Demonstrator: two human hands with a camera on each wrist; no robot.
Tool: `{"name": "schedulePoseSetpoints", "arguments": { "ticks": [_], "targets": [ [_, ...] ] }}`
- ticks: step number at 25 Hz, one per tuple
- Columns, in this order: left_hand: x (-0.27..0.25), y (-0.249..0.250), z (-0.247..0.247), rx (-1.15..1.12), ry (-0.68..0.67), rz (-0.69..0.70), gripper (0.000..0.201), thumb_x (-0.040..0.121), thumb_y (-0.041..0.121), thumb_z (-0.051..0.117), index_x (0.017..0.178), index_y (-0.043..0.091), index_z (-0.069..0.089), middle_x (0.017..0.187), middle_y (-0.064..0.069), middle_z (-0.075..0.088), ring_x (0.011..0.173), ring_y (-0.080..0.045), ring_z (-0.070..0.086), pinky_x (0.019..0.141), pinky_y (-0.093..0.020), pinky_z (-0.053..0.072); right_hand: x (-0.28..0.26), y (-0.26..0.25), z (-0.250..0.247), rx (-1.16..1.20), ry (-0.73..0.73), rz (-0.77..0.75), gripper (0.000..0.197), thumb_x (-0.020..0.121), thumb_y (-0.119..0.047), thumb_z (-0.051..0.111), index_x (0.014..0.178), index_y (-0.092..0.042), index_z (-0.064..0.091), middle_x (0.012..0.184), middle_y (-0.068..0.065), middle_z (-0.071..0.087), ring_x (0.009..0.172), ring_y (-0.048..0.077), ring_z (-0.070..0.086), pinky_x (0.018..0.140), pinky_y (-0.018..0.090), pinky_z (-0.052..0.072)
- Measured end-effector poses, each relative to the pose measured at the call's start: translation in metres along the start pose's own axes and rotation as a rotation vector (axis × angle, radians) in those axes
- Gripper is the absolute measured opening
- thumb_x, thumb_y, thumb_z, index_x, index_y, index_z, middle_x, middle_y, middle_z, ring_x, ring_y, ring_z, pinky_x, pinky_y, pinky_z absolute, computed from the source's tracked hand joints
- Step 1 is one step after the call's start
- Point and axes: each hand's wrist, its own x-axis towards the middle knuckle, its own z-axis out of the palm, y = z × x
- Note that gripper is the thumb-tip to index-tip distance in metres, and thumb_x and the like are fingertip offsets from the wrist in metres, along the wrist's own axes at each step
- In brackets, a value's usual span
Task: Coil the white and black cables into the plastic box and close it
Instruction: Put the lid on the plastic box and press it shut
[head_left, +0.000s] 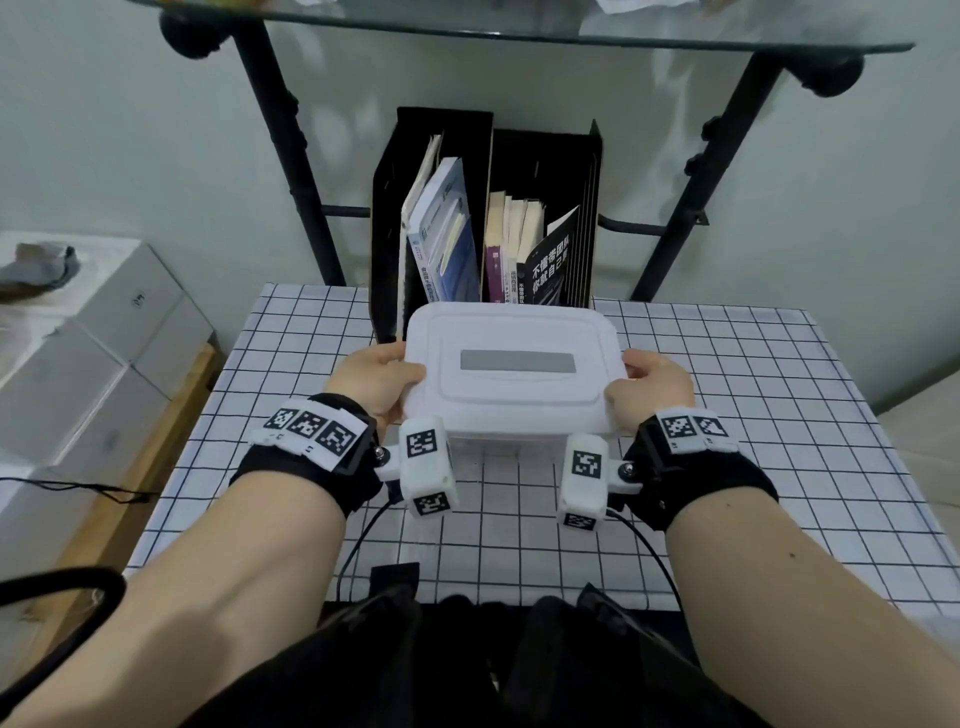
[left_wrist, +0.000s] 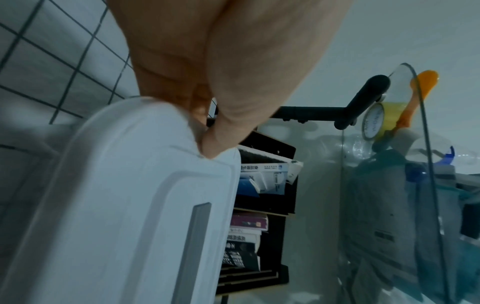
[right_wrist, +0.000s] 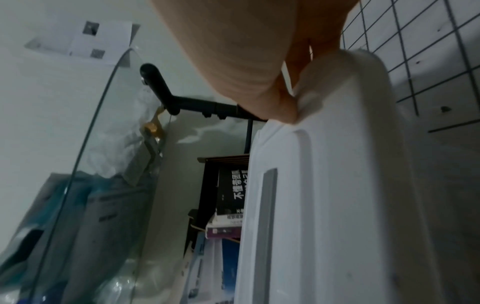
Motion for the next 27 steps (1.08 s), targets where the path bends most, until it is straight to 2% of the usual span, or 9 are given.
{"name": "schedulePoseSetpoints", "arguments": {
  "ticks": [3, 5, 6, 8, 10, 12, 18, 21, 27],
  "targets": [
    [0.012, -0.007, -0.004, 0.02, 0.108, 0.039, 0.024, 0.082, -0.002, 0.06, 0.099, 0.013, 0.068, 0.107, -0.019, 0.069, 0.096, -0.037, 0.067, 0.087, -0.057, 0.052, 0.009, 0.001, 0.011, -0.037, -0.017, -0.027, 0.045, 0.084, 0.002, 0.053, 0.128, -0.008, 0.058, 0.112, 0.007, 0.065, 0.088, 0.014, 0.052, 0.077, 0.018, 0.039],
    [0.019, -0.006, -0.004, 0.063, 0.167, 0.045, 0.019, 0.071, 0.005, 0.069, 0.078, 0.022, 0.066, 0.102, -0.016, 0.07, 0.098, -0.036, 0.067, 0.089, -0.054, 0.052, 0.015, 0.002, 0.017, -0.062, -0.021, -0.041, 0.045, 0.084, 0.002, 0.054, 0.127, -0.008, 0.059, 0.114, 0.007, 0.065, 0.089, 0.014, 0.052, 0.077, 0.017, 0.038],
    [0.022, -0.006, -0.005, 0.09, 0.189, 0.045, 0.019, 0.064, 0.009, 0.072, 0.076, 0.023, 0.065, 0.1, -0.015, 0.07, 0.098, -0.035, 0.067, 0.09, -0.051, 0.052, 0.017, 0.002, 0.018, -0.078, -0.026, -0.043, 0.044, 0.084, 0.002, 0.054, 0.127, -0.008, 0.059, 0.113, 0.006, 0.065, 0.09, 0.015, 0.053, 0.076, 0.017, 0.038],
    [0.028, -0.007, -0.004, 0.158, 0.205, 0.046, 0.037, 0.059, 0.013, 0.076, 0.095, 0.015, 0.067, 0.105, -0.011, 0.069, 0.101, -0.031, 0.066, 0.094, -0.045, 0.051, 0.022, 0.003, 0.022, -0.121, -0.036, -0.042, 0.043, 0.084, 0.001, 0.054, 0.126, -0.008, 0.059, 0.114, 0.006, 0.064, 0.099, 0.021, 0.058, 0.077, 0.018, 0.037],
    [0.035, -0.01, -0.004, 0.244, 0.204, 0.052, 0.057, 0.063, 0.01, 0.078, 0.118, 0.007, 0.062, 0.114, -0.01, 0.067, 0.104, -0.028, 0.065, 0.096, -0.041, 0.05, 0.028, 0.005, 0.027, -0.156, -0.039, -0.031, 0.045, 0.084, -0.001, 0.054, 0.127, -0.009, 0.058, 0.12, 0.006, 0.063, 0.109, 0.024, 0.058, 0.082, 0.02, 0.039],
    [0.038, -0.012, -0.004, 0.313, 0.214, 0.069, 0.055, 0.071, 0.005, 0.075, 0.124, 0.006, 0.06, 0.116, -0.01, 0.067, 0.105, -0.026, 0.064, 0.098, -0.039, 0.049, 0.035, 0.007, 0.032, -0.17, -0.031, -0.006, 0.049, 0.083, -0.003, 0.055, 0.13, -0.013, 0.057, 0.125, 0.006, 0.061, 0.113, 0.025, 0.057, 0.09, 0.024, 0.042],
    [0.042, -0.014, -0.003, 0.348, 0.255, 0.066, 0.04, 0.074, 0.004, 0.071, 0.113, 0.008, 0.066, 0.093, -0.008, 0.069, 0.081, -0.021, 0.064, 0.087, -0.036, 0.054, 0.042, 0.01, 0.04, -0.224, 0.008, -0.014, 0.049, 0.079, -0.007, 0.058, 0.128, -0.016, 0.059, 0.121, 0.007, 0.062, 0.109, 0.027, 0.06, 0.088, 0.031, 0.049],
    [0.044, -0.016, -0.002, 0.368, 0.258, 0.055, 0.039, 0.073, 0.005, 0.071, 0.111, 0.009, 0.067, 0.094, -0.007, 0.07, 0.081, -0.022, 0.065, 0.085, -0.037, 0.055, 0.044, 0.012, 0.04, -0.215, 0.005, -0.018, 0.05, 0.08, -0.007, 0.058, 0.129, -0.016, 0.058, 0.123, 0.007, 0.062, 0.11, 0.026, 0.06, 0.087, 0.027, 0.045],
    [0.046, -0.016, -0.002, 0.395, 0.232, 0.057, 0.03, 0.072, 0.005, 0.071, 0.101, 0.014, 0.069, 0.097, -0.011, 0.072, 0.078, -0.026, 0.066, 0.082, -0.041, 0.057, 0.047, 0.014, 0.036, -0.236, -0.068, -0.002, 0.056, 0.082, -0.004, 0.056, 0.136, -0.015, 0.051, 0.131, 0.008, 0.058, 0.118, 0.027, 0.055, 0.099, 0.03, 0.043]
  ]
}}
